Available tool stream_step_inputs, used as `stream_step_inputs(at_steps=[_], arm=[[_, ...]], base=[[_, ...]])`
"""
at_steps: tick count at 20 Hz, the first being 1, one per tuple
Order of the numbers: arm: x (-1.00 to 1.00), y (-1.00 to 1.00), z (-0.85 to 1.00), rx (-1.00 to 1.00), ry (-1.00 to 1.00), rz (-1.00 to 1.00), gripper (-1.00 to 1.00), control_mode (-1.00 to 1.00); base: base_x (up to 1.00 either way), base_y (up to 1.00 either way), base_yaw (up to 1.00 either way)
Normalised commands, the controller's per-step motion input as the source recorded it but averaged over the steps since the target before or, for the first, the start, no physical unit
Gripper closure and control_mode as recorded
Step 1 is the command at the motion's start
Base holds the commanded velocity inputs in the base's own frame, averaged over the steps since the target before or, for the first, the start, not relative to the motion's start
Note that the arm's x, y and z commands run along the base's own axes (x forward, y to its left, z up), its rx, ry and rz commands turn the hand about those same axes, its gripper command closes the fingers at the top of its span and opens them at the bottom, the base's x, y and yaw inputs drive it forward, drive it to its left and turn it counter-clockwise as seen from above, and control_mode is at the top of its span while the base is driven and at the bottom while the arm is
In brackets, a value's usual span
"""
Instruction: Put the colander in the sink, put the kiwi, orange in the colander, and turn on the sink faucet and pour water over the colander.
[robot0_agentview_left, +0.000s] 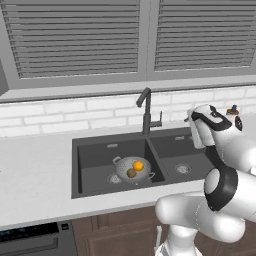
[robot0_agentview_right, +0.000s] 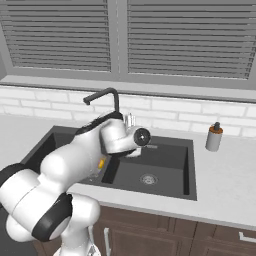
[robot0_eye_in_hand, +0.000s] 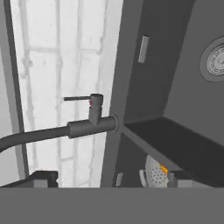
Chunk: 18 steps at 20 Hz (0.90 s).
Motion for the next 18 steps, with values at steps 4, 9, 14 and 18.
stream_step_inputs(at_steps=[4,9,14,18], arm=[[0.00,0.00,-0.17,0.51,0.01,-0.26,-1.00,-1.00],[0.00,0.00,-0.03,0.56,0.24,-0.18,-1.00,-1.00],[0.00,-0.07,0.00,0.55,0.14,-0.10,-1.00,-1.00],[0.00,-0.01,0.00,0.42,-0.01,-0.14,-1.00,-1.00]], base=[[0.00,0.00,0.00],[0.00,0.00,0.00],[0.00,0.00,0.00],[0.00,0.00,0.00]])
